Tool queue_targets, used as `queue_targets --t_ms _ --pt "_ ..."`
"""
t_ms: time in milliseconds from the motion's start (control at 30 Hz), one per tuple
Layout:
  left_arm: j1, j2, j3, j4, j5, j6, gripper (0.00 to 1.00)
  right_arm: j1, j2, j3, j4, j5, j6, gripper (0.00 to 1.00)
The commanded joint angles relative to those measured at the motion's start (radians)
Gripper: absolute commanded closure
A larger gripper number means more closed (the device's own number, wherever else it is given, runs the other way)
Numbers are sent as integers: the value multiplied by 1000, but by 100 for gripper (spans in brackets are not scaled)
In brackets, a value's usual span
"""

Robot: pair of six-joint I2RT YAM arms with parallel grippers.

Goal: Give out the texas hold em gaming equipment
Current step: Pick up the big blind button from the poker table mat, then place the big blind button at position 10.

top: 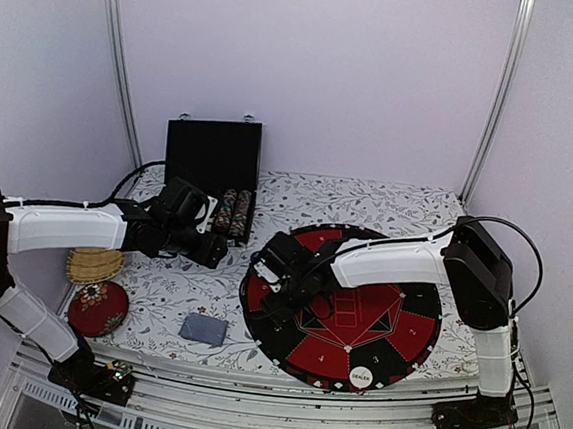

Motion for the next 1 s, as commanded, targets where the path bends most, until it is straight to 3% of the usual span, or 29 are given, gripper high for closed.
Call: queue_targets --t_ms 0,133,300,700,967 --pt "11 6 -8 -17 -13 12 17 7 46 -5 -96 90 -13 39" --pt "13 -6 -13 -21 -31 21 17 -10 33 -27 -98 165 -7 48" --pt "13 -12 -17 -29 -45 24 16 -130 10 -31 -75 160 11 54" --pt "14 -44 -32 -49 -72 19 16 -489 71 17 -31 115 -57 56" --pt "15 -26 -21 -53 -73 19 16 -602 137 139 -34 76 -71 56"
